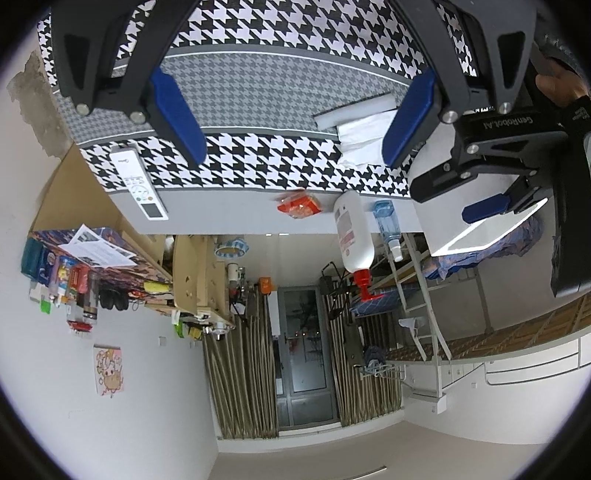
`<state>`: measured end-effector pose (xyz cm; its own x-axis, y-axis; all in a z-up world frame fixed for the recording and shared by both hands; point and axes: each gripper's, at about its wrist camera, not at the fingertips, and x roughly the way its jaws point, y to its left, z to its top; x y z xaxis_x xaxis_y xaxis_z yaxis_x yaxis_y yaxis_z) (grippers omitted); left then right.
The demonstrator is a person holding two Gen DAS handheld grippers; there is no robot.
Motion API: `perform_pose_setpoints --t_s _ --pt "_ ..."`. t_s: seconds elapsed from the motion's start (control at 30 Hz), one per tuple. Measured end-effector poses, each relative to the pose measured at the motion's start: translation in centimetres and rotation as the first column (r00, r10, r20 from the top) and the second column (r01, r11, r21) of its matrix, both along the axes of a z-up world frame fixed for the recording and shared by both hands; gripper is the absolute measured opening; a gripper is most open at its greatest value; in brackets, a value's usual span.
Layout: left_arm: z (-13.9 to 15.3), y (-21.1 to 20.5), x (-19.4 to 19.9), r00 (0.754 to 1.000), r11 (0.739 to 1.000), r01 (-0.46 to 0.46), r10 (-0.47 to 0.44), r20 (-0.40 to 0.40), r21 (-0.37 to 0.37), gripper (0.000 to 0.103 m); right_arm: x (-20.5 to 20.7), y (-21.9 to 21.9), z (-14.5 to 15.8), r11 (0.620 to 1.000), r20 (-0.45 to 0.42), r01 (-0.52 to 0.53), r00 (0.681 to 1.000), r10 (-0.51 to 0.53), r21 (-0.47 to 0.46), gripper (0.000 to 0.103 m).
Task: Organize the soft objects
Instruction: 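Lower the left tool onto the white tissues and open it around them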
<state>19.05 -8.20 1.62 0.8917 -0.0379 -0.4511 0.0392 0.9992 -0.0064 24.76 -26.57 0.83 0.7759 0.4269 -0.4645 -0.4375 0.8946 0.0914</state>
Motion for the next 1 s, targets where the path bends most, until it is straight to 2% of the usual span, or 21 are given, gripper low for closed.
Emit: perform_pose_setpoints --t_s 0.23,0.33,0.47,0.7,1.0 --pt "-0.5 -0.9 0.4 1.0 0.998 -0.029 0.029 0.003 0.049 0.102 0.7 -0.5 -0.9 1.0 -0.02 -0.02 1.0 0.02 -0.002 0.098" --pt "-0.5 -1.7 0.6 1.0 0.999 0.011 -0.01 -0.009 0.035 0.102 1.0 -1.1 -1.1 1.0 -0.028 -0.016 0.999 0.016 0.009 0.098" --pt "-0.5 -2.7 0.8 1.0 0.998 0.024 -0.024 0.004 0.066 0.102 1.3 -1.9 -1.3 1.0 -0.039 -0.006 0.999 0.007 0.024 0.098" --pt "-2.0 -2.0 2.6 0.998 1.0 0.007 -0.006 -0.065 0.024 0.102 1.7 -2.1 -1.8 1.0 -0.059 -0.007 0.998 0.008 0.021 0.098" --pt "-3.7 -0.8 3.9 0.993 0.999 -0.051 0.051 -0.109 0.001 0.102 1.9 -0.7 -2.3 0.999 -0.081 -0.047 0.996 0.047 -0.006 0.098"
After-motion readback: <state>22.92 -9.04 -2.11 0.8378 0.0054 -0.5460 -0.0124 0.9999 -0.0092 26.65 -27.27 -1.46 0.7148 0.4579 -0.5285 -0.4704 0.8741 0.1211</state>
